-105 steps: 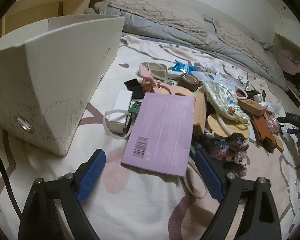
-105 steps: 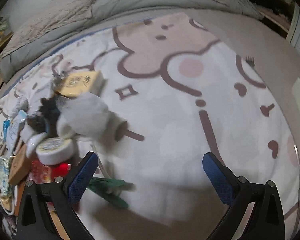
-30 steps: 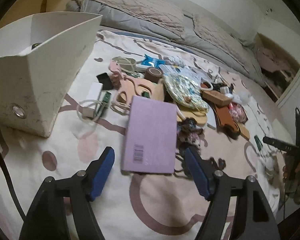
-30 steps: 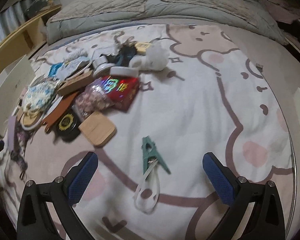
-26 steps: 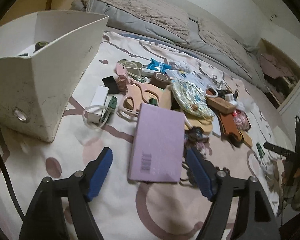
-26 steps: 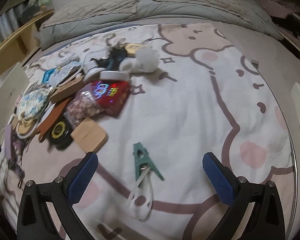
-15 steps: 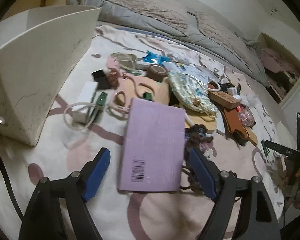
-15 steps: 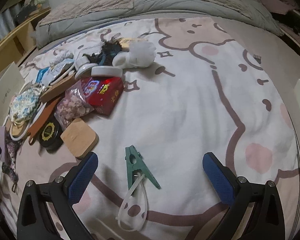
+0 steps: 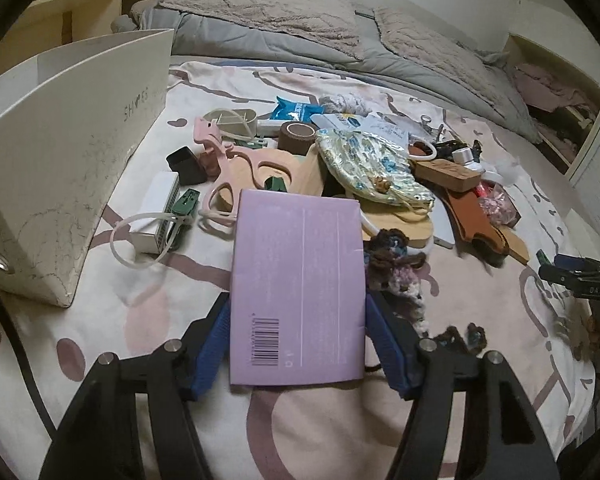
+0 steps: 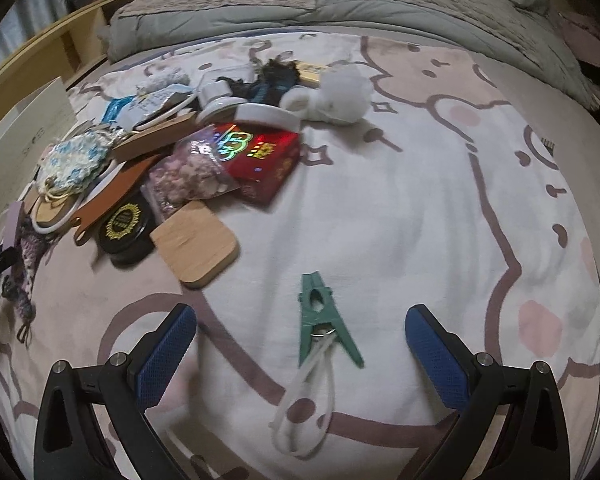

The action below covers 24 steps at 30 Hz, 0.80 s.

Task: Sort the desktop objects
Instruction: 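Lower both open tools around the lilac card and the green clothespin, then close the left tool on the lilac card while the right tool closes on the clothespin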

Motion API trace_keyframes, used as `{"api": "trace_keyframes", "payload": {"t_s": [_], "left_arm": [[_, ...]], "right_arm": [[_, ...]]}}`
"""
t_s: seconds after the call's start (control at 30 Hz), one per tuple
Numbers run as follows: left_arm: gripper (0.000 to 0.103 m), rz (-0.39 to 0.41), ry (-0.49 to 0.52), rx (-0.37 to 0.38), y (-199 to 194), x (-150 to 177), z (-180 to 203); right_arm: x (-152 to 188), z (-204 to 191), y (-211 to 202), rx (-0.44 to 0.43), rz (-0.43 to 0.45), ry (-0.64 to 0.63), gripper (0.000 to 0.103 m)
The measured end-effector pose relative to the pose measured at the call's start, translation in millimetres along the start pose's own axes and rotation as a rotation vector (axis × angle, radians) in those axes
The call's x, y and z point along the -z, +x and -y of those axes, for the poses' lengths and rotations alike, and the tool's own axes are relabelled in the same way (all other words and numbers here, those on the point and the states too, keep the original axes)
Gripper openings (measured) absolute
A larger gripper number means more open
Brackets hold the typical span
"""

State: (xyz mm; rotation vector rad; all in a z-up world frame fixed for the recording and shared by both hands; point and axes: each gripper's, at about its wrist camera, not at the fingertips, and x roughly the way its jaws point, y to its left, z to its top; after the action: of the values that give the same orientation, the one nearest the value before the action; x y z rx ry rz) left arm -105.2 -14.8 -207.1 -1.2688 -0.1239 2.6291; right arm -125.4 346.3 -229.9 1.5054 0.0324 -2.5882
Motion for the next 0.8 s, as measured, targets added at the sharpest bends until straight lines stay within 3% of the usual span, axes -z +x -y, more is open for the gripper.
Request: {"api": "trace_keyframes", "payload": {"t_s": [0.2,0.5,0.67,0.8], "left_arm": [[0.066,-0.035,-0.005,0.015,-13,7,5],[0.066,-0.109,-0.013,0.053,-29,30,19],[0.066,-0.106,0.001,0.041,-32,39,27],[0.066,-0.09,-0.006,0.018,-30,42,27]], "right_arm": [[0,-5,-2,-0.049,0.013,-0.006,0.103],[5,-21,1,-0.139,-0.044,-0.049,0.103],[10,-31,-2,-0.21,-0.076,-0.057,0.103],[10,-32,-5,-0.197,-0.07,-0.047,0.103]]}}
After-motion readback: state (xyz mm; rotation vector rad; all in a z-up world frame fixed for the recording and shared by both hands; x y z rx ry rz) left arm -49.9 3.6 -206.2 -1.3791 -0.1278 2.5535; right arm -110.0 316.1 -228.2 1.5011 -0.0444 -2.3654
